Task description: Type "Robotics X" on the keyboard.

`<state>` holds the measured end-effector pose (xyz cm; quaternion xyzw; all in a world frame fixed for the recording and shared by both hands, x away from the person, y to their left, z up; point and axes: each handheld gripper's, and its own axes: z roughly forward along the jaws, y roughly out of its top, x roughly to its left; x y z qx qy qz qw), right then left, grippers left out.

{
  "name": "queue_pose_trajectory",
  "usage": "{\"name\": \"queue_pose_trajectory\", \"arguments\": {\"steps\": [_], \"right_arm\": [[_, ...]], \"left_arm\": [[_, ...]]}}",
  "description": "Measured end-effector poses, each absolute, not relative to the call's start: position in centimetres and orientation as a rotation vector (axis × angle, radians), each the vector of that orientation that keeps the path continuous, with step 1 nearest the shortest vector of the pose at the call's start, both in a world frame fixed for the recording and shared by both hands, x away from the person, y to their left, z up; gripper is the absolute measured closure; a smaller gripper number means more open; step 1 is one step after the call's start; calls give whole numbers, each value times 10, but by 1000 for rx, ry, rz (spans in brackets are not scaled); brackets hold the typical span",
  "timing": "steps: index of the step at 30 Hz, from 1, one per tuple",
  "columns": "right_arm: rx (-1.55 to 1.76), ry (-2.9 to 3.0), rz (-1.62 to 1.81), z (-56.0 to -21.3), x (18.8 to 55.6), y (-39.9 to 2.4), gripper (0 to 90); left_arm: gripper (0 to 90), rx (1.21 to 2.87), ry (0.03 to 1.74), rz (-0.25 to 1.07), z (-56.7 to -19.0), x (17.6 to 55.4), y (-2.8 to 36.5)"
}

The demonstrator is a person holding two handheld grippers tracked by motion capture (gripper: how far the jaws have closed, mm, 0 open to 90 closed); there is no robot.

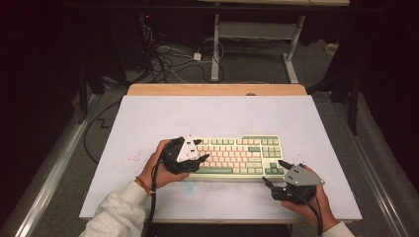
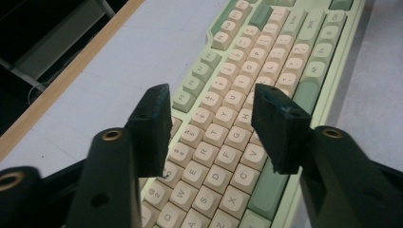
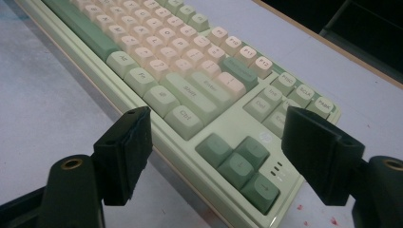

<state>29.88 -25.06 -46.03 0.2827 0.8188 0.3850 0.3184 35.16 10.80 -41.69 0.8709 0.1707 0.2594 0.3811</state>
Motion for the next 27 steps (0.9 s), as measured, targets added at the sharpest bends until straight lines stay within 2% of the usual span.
{"name": "queue_pose_trajectory", "arguments": {"steps": [1,2,9,19,23,24,27], "right_arm": [[746,2154,1013,-460,299,-251,259],[748,2153,1015,-460,299,-251,259],[755,2152,1015,-460,300,-252,259],[760,2149,1028,-460,299,-251,283],[753,2159,1046,-458,298,-249,390],[752,2162,1058,-455,298,-249,503],[774,2176,1102,-451,301,-249,627]], "left_arm": [[411,2216,440,661,-417,351,110],[341,2212,450,665,-418,350,112],[202,2188,516,700,-426,345,128],[212,2180,572,731,-437,333,151],[212,2179,603,739,-442,329,161],[212,2178,613,740,-444,328,164],[212,2178,641,734,-448,324,172]]}}
